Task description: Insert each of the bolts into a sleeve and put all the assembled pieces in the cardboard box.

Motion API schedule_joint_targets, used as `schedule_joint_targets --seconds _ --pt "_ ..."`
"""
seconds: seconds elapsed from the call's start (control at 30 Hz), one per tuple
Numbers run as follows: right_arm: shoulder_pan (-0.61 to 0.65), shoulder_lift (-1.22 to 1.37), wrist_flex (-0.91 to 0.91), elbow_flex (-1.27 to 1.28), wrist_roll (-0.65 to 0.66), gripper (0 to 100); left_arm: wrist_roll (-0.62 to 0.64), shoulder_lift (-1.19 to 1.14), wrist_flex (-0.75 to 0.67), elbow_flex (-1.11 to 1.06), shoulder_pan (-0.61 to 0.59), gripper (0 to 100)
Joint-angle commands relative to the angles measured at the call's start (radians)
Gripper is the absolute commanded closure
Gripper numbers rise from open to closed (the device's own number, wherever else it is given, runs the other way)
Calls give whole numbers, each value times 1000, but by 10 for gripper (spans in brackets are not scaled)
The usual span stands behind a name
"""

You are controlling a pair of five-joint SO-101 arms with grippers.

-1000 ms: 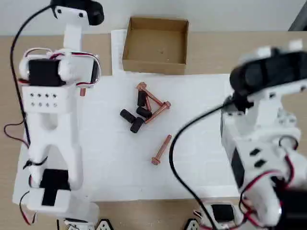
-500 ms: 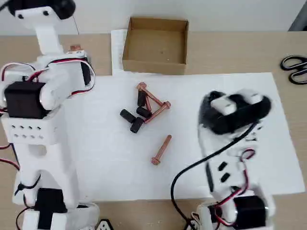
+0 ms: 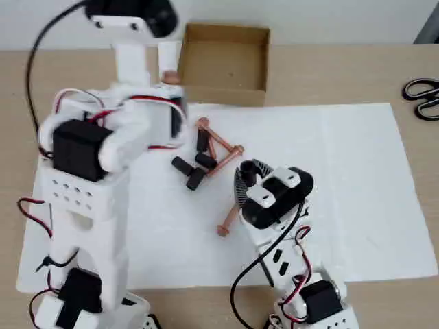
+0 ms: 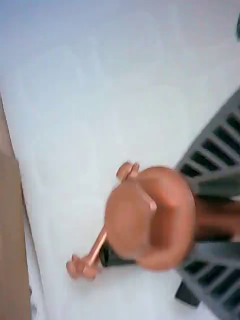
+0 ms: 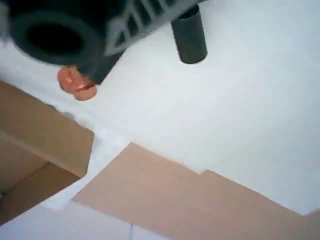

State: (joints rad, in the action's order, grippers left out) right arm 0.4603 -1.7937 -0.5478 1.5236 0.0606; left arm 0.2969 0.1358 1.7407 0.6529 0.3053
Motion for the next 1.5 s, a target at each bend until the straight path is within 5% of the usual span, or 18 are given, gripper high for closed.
schedule_joint_targets --seconds 0.0,0.17,0.33,0.5,0.6,0.97,1.47 --pt "1 -19 59 15 -121 995 46 48 -26 38 48 994" --pt "-1 -19 90 64 -176 995 40 114 -75 53 68 994" --pt "4 -19 90 100 -183 995 -100 381 -58 87 81 995" --pt "4 -19 90 106 -184 995 -107 560 -20 -157 11 995" --pt "5 -19 90 106 -184 995 -41 634 -158 -430 8 995" --pt "7 -19 90 106 -184 995 -29 901 -997 -1343 114 995" --pt "139 -12 171 161 -184 995 -25 908 -1079 -1534 212 995"
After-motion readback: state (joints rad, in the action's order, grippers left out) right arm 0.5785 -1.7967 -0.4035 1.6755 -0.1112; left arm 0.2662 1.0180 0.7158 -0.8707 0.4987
